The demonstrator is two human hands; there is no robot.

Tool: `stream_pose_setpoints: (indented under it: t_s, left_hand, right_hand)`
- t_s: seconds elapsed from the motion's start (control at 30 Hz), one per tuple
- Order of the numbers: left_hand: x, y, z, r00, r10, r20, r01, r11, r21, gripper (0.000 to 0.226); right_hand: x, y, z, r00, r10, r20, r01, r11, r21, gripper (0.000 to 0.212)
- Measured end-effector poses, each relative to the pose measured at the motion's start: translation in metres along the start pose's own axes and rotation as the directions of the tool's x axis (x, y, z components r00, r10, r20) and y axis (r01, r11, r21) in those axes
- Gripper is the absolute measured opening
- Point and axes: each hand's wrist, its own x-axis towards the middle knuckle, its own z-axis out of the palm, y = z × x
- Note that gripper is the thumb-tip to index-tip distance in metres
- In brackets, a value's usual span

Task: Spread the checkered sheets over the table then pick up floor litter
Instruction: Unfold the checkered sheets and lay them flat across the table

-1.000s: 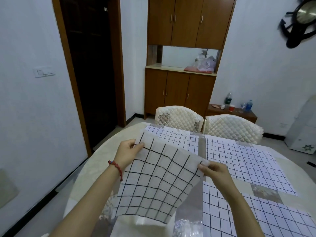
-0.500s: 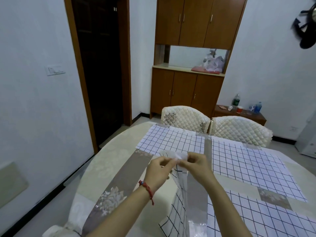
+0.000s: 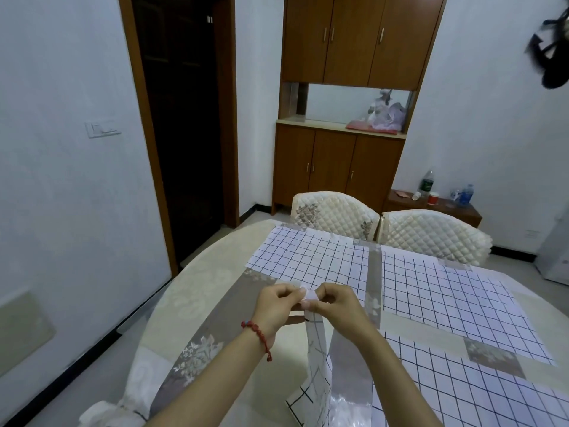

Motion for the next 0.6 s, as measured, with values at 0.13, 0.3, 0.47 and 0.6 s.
stream_pose_setpoints:
  t_s: [0.13,0.3,0.47,0.6]
  left_hand:
    - [0.002,-0.007,-0.004,0.999,0.034,0.015,-0.034,0.999,-0.001,0.021]
    - [0.015,-0.016,-0.025,0.997,0.029,-0.074,-0.026,0.999,0.036,0.023]
    - [0.048,-0.018,-0.066,0.986,0.022,-0.166,0.009,0.984,0.178,0.022]
    - [0.094,-0.01,-0.098,0.973,0.047,-0.225,0.029,0.946,0.323,0.024]
  right_hand:
    - [-0.001,0.005,-0.001,1.0,0.007,0.002,-0.007,0.996,0.084,0.032]
    - [0.002,0.017,-0.01,0.989,0.053,-0.14,-0.038,0.994,0.105,0.04]
    - [0.017,0.025,-0.025,0.951,0.133,-0.278,-0.137,0.991,0.007,0.03]
    - [0.045,0.027,-0.04,0.918,0.181,-0.352,-0.221,0.972,-0.078,0.016]
